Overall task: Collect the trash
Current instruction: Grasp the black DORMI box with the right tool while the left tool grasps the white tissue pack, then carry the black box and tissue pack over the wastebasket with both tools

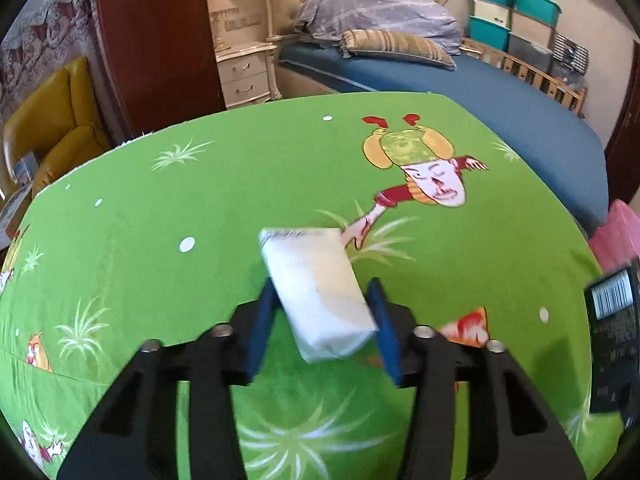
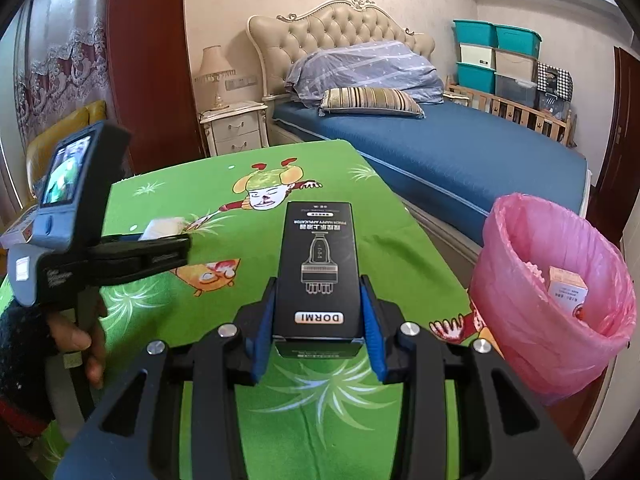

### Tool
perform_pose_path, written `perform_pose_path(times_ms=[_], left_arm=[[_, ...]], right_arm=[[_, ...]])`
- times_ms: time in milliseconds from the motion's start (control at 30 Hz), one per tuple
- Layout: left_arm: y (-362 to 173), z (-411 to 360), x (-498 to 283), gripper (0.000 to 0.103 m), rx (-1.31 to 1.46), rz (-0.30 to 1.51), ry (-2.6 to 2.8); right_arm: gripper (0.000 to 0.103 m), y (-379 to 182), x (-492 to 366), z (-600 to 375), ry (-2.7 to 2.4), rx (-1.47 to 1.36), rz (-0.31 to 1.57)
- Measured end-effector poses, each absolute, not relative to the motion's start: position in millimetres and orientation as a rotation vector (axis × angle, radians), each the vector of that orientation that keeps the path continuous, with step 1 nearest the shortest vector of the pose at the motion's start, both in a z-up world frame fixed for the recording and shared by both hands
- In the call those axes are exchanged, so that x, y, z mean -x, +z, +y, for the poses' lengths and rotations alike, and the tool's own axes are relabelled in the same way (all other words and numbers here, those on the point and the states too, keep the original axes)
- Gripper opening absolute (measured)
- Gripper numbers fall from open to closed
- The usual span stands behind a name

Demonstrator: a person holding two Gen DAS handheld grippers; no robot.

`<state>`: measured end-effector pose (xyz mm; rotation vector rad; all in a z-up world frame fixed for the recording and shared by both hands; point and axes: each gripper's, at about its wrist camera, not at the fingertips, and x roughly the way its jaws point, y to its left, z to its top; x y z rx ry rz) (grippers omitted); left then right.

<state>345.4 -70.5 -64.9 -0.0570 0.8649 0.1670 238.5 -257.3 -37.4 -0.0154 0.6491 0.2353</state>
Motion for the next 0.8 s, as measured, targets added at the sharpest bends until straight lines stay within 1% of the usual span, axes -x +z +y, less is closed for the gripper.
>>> perform_pose_path(times_ms=[100, 333, 567, 733, 800], left_arm=[[-63, -70, -326, 0.038, 0.063, 0.843, 0.125], [-54, -68, -277, 0.038, 0.037, 0.758, 0.08], [-48, -61, -243, 0.038, 0.033, 0.71, 0.05], [-57, -56, -243, 0.039, 0.051, 0.79, 0.011], [-61, -53, -247, 0.041, 0.065, 0.814, 0.006]], right_arm=[[0.038, -38, -239, -257, 0.234, 0.012, 0.656], [0.038, -40, -241, -256, 0.223, 0.018, 0.669], [0.038, -42, -243, -253, 0.204, 0.038, 0.68], [0.038, -43, -244, -248, 0.189, 0.069, 0.686], [0.038, -43, -244, -246, 0.186, 0.08, 0.683]])
